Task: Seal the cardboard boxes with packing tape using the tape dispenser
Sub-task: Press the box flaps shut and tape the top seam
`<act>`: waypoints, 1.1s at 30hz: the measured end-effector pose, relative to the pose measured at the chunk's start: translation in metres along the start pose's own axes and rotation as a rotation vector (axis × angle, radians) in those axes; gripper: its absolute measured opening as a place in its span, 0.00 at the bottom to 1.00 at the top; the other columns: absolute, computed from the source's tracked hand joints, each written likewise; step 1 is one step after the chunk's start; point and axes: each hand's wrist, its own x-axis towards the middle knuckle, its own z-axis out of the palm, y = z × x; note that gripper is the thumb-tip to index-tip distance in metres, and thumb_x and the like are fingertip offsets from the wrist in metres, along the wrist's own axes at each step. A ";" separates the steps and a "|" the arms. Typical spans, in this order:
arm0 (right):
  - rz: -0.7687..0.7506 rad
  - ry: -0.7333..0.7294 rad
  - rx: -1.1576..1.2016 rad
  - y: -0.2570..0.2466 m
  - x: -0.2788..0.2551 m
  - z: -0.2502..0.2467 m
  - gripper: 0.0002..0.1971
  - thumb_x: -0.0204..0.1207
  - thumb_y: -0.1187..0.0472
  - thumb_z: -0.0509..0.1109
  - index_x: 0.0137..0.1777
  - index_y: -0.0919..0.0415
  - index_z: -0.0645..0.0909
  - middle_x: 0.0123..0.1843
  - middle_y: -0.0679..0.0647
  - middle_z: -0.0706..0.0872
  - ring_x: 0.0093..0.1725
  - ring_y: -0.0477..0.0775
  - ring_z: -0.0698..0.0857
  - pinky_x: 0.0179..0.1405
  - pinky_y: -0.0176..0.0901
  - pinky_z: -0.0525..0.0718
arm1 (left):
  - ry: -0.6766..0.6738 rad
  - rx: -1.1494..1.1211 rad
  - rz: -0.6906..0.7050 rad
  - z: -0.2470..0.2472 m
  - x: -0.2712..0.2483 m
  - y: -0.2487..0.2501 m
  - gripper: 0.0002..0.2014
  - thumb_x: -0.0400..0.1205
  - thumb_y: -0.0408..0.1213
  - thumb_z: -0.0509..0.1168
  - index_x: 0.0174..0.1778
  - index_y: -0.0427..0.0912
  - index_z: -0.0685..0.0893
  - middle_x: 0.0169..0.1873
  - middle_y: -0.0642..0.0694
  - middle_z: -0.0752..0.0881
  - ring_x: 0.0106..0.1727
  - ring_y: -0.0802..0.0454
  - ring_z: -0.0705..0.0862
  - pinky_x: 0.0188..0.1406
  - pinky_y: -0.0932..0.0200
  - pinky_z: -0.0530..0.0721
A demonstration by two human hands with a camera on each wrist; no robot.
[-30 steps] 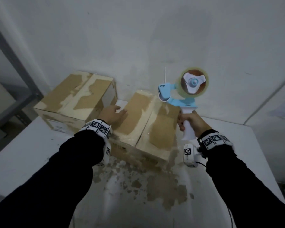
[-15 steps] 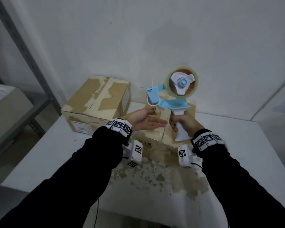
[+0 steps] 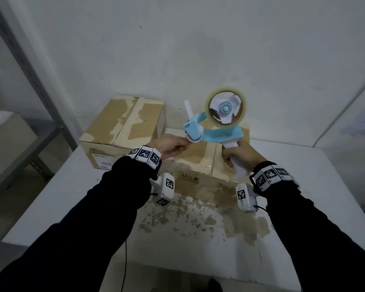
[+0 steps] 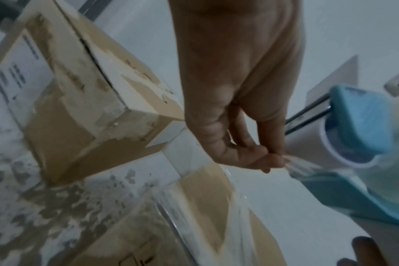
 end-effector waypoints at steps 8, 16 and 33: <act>0.085 -0.022 -0.313 0.012 -0.012 0.029 0.04 0.63 0.72 0.70 0.33 0.75 0.80 0.26 0.65 0.79 0.19 0.54 0.75 0.21 0.40 0.74 | 0.199 0.611 0.170 -0.016 0.012 -0.038 0.11 0.73 0.28 0.73 0.50 0.32 0.86 0.40 0.36 0.89 0.42 0.55 0.90 0.44 0.62 0.87; 0.079 -0.033 -0.369 0.013 -0.009 0.045 0.11 0.64 0.74 0.70 0.23 0.65 0.75 0.19 0.57 0.77 0.15 0.51 0.73 0.19 0.38 0.72 | 0.263 0.698 0.160 -0.028 0.010 -0.052 0.23 0.71 0.24 0.73 0.63 0.32 0.81 0.51 0.35 0.86 0.51 0.40 0.84 0.48 0.53 0.81; 0.141 -0.075 -0.313 0.026 -0.002 0.036 0.03 0.62 0.73 0.69 0.31 0.70 0.77 0.26 0.66 0.78 0.20 0.57 0.74 0.24 0.46 0.73 | 0.183 0.629 0.417 -0.033 0.004 -0.086 0.13 0.77 0.23 0.67 0.56 0.33 0.82 0.41 0.43 0.83 0.35 0.59 0.76 0.34 0.77 0.73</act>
